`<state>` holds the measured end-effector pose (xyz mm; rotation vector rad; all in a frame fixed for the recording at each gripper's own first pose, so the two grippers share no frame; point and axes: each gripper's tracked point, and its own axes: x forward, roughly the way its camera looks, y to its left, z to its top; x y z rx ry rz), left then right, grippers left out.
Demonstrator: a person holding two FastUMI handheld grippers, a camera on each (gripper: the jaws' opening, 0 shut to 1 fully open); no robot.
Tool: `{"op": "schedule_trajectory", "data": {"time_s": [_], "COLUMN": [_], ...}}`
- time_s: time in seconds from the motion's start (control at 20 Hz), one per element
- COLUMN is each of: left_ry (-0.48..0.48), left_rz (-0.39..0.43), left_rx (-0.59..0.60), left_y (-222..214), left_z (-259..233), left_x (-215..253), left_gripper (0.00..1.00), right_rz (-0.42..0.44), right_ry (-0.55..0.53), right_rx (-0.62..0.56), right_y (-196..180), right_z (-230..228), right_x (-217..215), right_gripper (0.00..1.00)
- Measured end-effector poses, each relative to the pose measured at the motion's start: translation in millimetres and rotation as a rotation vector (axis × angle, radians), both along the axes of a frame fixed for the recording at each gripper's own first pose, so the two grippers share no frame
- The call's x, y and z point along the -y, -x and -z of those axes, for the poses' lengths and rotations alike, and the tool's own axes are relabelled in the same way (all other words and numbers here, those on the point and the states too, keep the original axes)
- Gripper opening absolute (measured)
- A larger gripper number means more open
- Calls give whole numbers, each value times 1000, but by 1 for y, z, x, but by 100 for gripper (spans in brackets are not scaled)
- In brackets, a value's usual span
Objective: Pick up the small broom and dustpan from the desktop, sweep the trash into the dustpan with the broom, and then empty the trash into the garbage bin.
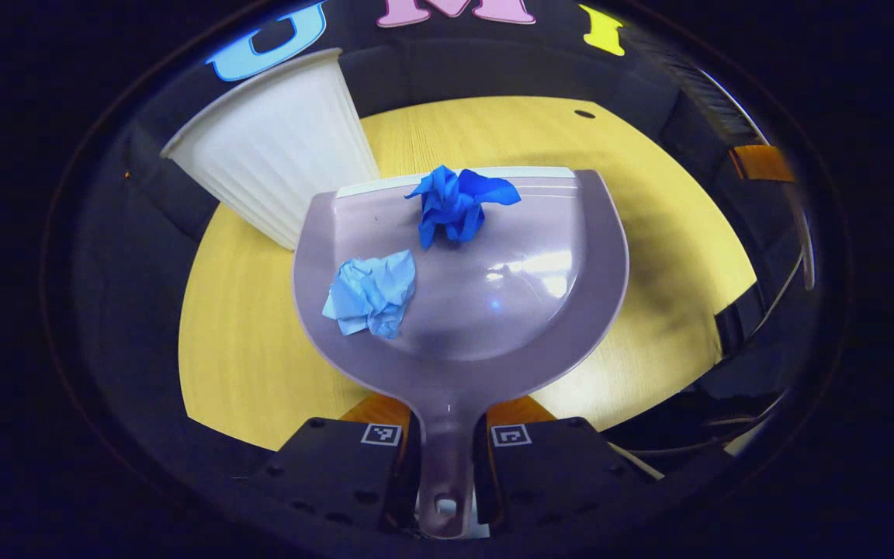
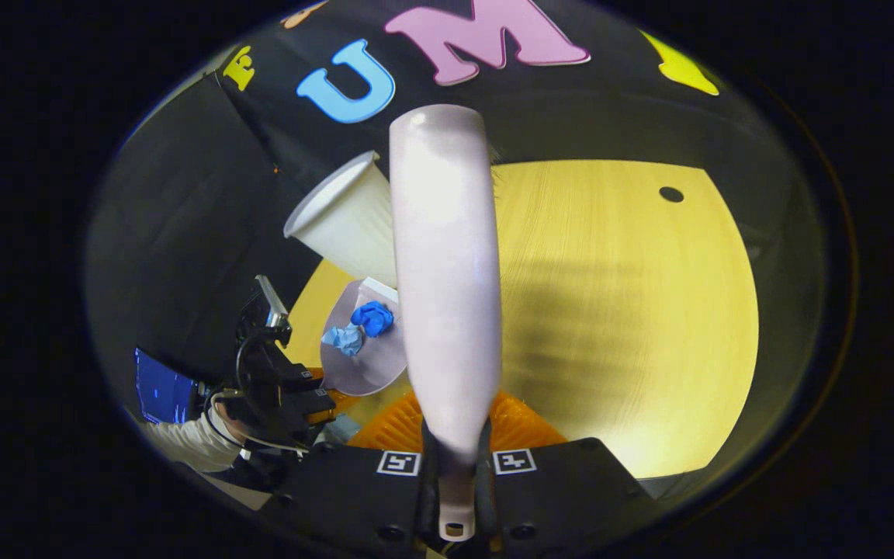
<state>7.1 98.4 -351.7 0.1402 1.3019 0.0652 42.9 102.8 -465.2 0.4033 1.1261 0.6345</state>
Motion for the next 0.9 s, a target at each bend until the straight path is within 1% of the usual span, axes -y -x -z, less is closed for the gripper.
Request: {"op": "schedule_trajectory", "data": {"time_s": [0.1, 0.2, 0.3, 0.35, 0.45, 0.5, 0.55, 0.65, 0.75, 0.9], "left_ry": [38, 95, 131, 121, 66, 29, -21, -120, -187, -364], "left_rz": [-5, -32, -42, -33, 0, 23, 49, 81, 99, 132], "left_rx": [88, 186, 282, 318, 374, 416, 438, 452, 427, 357], "left_y": [-6, -17, -27, -27, -32, -35, -38, -43, -41, -38], "left_z": [-11, -22, -31, -32, -27, -25, -19, -11, -10, -15], "left_x": [5, 10, 11, 8, 2, -4, -12, -31, -34, -42], "left_gripper": [25, 27, 25, 25, 27, 25, 25, 25, 25, 25], "right_rz": [52, 87, 119, 120, 126, 123, 124, 129, 141, 163], "right_ry": [20, 25, -13, -26, -44, -47, -45, -27, -20, -7], "right_rx": [99, 193, 246, 256, 283, 295, 308, 322, 325, 323], "right_y": [0, -1, -2, -1, 0, 0, 0, -1, 0, 3], "right_z": [15, 31, 41, 45, 50, 53, 52, 64, 59, 60], "right_x": [-6, -20, -23, -24, -24, -23, -22, -21, -13, -1], "right_gripper": [19, 19, 19, 19, 19, 19, 19, 19, 19, 19]}}
